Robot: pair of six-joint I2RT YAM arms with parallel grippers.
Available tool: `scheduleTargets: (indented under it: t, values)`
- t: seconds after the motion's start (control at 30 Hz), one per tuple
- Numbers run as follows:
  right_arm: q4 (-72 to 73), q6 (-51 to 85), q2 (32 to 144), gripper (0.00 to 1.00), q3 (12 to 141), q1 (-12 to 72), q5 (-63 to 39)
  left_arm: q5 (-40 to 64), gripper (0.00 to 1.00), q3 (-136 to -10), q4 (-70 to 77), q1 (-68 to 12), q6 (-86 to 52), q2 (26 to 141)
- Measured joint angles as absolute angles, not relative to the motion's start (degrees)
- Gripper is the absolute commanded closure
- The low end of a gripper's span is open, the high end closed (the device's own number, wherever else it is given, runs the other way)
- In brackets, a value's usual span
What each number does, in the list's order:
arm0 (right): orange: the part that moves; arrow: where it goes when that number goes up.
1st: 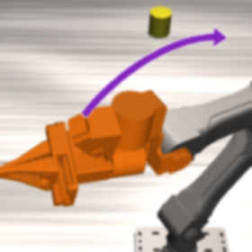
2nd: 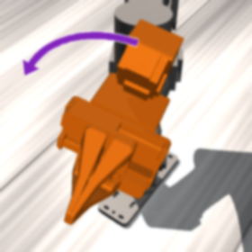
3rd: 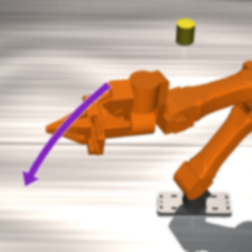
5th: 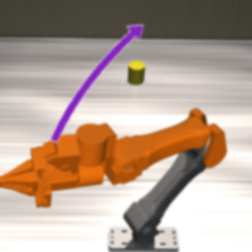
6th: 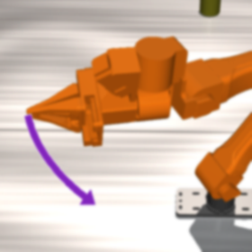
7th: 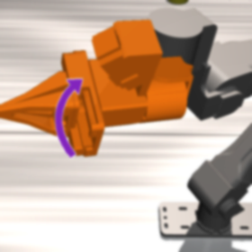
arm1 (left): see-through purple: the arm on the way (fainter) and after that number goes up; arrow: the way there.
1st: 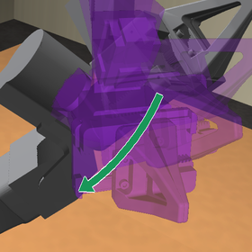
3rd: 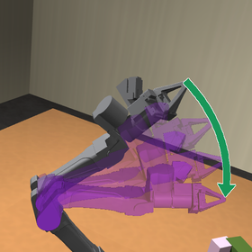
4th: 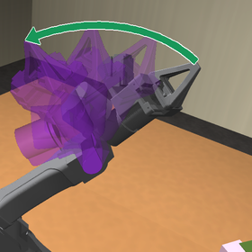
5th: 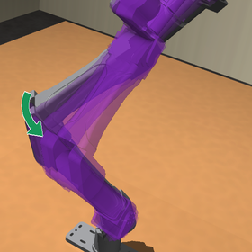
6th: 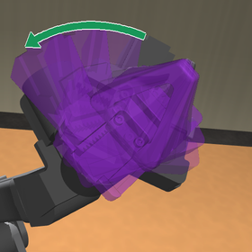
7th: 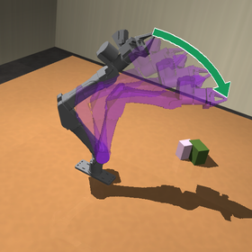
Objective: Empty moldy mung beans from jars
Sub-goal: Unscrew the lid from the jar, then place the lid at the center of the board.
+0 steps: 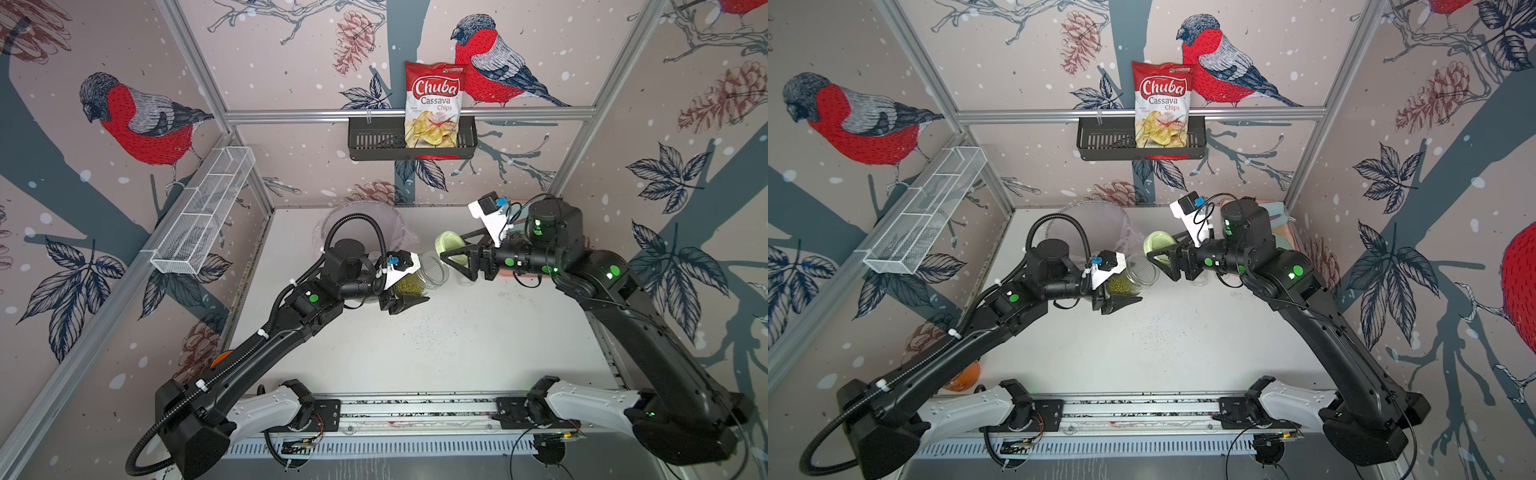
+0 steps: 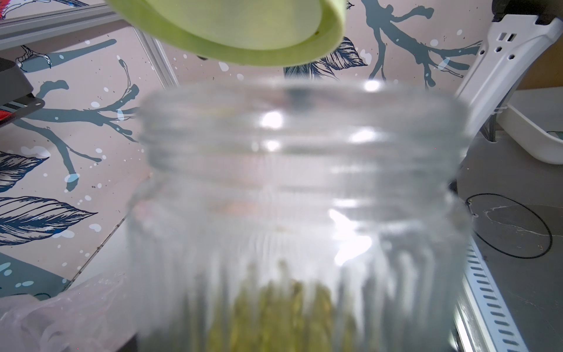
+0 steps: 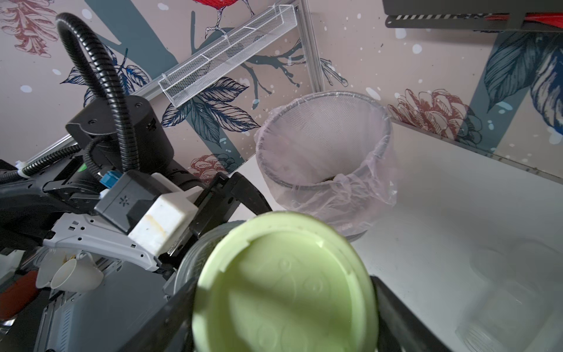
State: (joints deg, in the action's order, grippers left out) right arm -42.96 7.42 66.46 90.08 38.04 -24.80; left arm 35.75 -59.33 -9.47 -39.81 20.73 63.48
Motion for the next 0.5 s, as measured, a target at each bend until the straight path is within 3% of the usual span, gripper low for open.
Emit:
scheduleTargets:
  t: [0.5]
  values:
    - [-38.63,6.55,66.85,0.32,78.85,23.81,-22.39,35.75,1.0,-59.96,-9.43,-39.81,19.64,62.57]
